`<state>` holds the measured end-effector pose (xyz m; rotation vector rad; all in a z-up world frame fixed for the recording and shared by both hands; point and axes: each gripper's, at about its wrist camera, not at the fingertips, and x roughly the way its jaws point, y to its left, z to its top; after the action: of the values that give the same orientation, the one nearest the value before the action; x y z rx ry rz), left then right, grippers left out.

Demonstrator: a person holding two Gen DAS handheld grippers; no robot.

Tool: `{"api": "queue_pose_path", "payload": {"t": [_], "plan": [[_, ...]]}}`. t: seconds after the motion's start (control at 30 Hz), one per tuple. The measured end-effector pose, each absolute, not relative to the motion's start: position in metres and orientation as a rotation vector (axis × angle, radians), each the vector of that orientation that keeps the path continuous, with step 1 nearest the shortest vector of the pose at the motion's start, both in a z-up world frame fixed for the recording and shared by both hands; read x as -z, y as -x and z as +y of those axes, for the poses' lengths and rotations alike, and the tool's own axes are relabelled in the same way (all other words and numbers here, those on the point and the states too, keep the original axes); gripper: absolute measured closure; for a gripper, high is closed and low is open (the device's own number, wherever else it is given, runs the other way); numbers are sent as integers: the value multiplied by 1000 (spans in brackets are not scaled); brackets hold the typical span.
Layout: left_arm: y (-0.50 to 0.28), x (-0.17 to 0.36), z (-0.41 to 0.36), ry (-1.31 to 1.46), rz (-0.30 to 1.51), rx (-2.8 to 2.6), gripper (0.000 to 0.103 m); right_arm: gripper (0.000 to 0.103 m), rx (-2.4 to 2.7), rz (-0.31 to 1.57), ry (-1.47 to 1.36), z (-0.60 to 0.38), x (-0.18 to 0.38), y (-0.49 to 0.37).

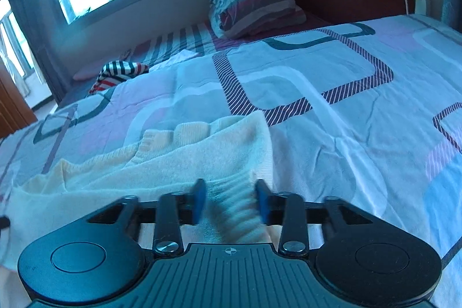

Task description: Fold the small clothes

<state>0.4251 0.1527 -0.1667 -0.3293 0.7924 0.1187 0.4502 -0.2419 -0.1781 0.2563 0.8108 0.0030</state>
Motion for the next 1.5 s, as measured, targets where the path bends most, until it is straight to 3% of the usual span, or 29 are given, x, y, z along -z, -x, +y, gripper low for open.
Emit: {"api": "queue_pose_path", "payload": {"t": [0.23, 0.5, 0.63, 0.87, 0.93, 0.97, 1.1, 1.37, 1.5], "plan": [[-437, 173, 152, 343, 785, -133, 41, 97, 18, 714, -171, -244, 171, -439], [-443, 174, 150, 350, 775, -135, 38, 98, 95, 765, -119, -247, 189, -439], [-447, 175, 150, 367, 771, -138, 39, 103, 165, 807, -150, -264, 197, -440], [-451, 178, 143, 301, 736, -167, 69, 103, 68, 635, -138, -243, 155, -421], [-452, 178, 143, 296, 730, -163, 81, 103, -17, 661, -113, -226, 155, -426], [-453, 178, 142, 294, 729, -164, 81, 103, -50, 683, -101, -219, 159, -429], [-453, 178, 143, 283, 730, -176, 78, 103, -50, 812, -25, -209, 191, -444], [-440, 160, 141, 285, 750, -181, 69, 103, -31, 813, -116, -224, 181, -442], [-424, 142, 128, 257, 729, -138, 56, 103, -84, 807, -135, -218, 173, -427]]}}
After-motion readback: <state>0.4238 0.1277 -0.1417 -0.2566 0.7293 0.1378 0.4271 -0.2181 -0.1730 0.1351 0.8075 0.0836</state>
